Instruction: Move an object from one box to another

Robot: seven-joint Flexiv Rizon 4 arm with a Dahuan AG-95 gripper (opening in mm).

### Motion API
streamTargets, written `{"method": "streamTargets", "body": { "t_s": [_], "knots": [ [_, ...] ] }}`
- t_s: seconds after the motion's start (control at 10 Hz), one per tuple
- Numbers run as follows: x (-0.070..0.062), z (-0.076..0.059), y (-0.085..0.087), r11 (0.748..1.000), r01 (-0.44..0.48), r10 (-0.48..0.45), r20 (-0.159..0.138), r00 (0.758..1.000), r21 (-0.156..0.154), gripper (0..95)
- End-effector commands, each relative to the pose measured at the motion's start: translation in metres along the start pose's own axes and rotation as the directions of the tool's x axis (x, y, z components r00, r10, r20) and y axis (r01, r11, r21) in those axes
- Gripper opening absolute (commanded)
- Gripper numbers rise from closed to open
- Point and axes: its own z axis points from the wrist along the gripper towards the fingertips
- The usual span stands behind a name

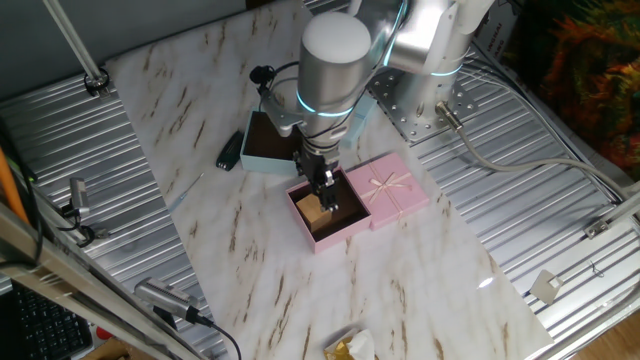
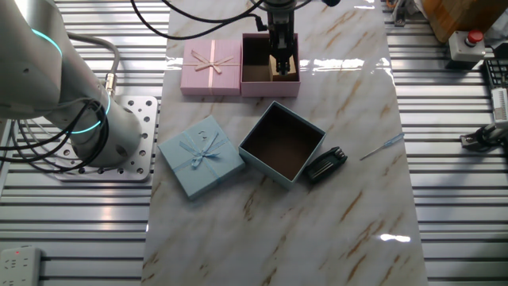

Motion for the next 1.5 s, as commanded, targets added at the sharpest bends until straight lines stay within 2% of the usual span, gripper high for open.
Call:
{"method": "streamTargets", "body": {
  "t_s": [0.1, 0.6, 0.8, 0.9, 1.0, 1.5],
  "knots": [
    [-0.0016, 0.0015, 0.0001, 1.0, 0.013, -0.013, 0.003, 1.0, 0.002, 95.0],
    [-0.002, 0.0004, 0.0007, 0.999, 0.039, -0.039, 0.002, 0.999, 0.0, 95.0],
    [-0.002, 0.0004, 0.0007, 0.998, 0.056, -0.056, -0.001, 0.998, -0.01, 95.0],
    [-0.002, 0.0004, 0.0007, 0.997, 0.079, -0.079, -0.001, 0.997, -0.008, 76.0],
    [-0.002, 0.0004, 0.0007, 0.993, 0.121, -0.121, -0.02, 0.992, -0.009, 76.0],
    [-0.002, 0.0004, 0.0007, 0.993, 0.113, -0.114, -0.029, 0.993, -0.016, 76.0]
  ]
}}
